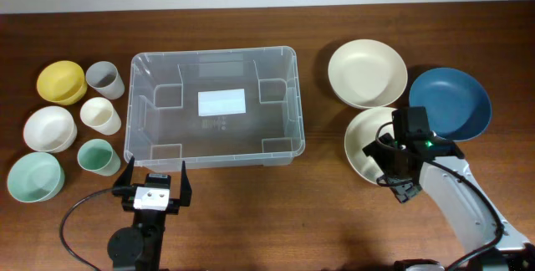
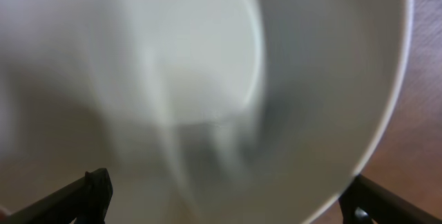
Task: Pack container
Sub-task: 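Reach the right gripper to the front cream bowl and grasp its rim, then lift the cream bowl with the right gripper and lower it into the bin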
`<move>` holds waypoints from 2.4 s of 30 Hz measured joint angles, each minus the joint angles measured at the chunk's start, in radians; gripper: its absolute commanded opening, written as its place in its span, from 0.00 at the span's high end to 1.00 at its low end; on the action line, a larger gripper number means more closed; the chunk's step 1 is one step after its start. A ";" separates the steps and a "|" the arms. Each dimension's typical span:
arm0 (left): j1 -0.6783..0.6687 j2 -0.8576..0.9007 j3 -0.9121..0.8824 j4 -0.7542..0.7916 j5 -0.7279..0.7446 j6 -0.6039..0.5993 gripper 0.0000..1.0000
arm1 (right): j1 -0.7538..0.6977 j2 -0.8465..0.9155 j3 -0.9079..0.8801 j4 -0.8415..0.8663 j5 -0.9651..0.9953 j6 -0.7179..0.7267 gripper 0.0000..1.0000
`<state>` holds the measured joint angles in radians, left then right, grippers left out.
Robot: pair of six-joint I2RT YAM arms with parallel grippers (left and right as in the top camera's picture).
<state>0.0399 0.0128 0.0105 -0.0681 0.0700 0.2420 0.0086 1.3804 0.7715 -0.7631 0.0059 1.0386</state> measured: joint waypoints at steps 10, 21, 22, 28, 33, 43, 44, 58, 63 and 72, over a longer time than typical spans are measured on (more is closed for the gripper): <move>0.000 0.000 0.000 0.000 0.000 0.000 0.00 | 0.000 0.001 -0.120 0.124 -0.066 0.084 0.02; 0.000 0.000 0.000 0.000 0.000 0.000 0.00 | 0.000 0.001 -0.120 0.133 -0.076 0.097 0.75; 0.000 0.000 0.000 0.000 0.000 0.000 0.00 | 0.000 0.001 -0.120 0.132 -0.076 0.099 0.85; 0.000 0.000 0.000 0.000 0.000 0.000 0.00 | -0.003 0.001 -0.120 0.129 -0.091 0.098 0.96; 0.000 0.000 0.000 0.000 0.000 0.000 0.00 | -0.002 0.001 -0.120 0.128 -0.102 0.101 0.96; 0.000 0.000 0.000 0.000 0.000 0.000 0.00 | -0.002 -0.044 -0.105 0.096 -0.139 0.058 0.96; 0.000 0.000 0.000 0.000 0.000 0.000 0.00 | -0.002 -0.072 -0.087 0.080 -0.139 0.045 0.96; 0.000 0.000 0.000 0.000 0.000 0.000 0.00 | 0.045 -0.449 0.407 0.031 -0.118 -0.126 0.96; 0.000 0.000 0.000 0.000 0.000 0.000 0.00 | 0.225 -0.401 0.427 0.171 -0.122 -0.134 0.96; 0.000 0.000 0.000 0.000 0.000 0.000 0.00 | 0.526 0.050 0.433 0.377 -0.099 -0.138 0.96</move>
<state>0.0399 0.0128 0.0105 -0.0677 0.0700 0.2420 0.5346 1.4303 1.2041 -0.3866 -0.0929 0.9009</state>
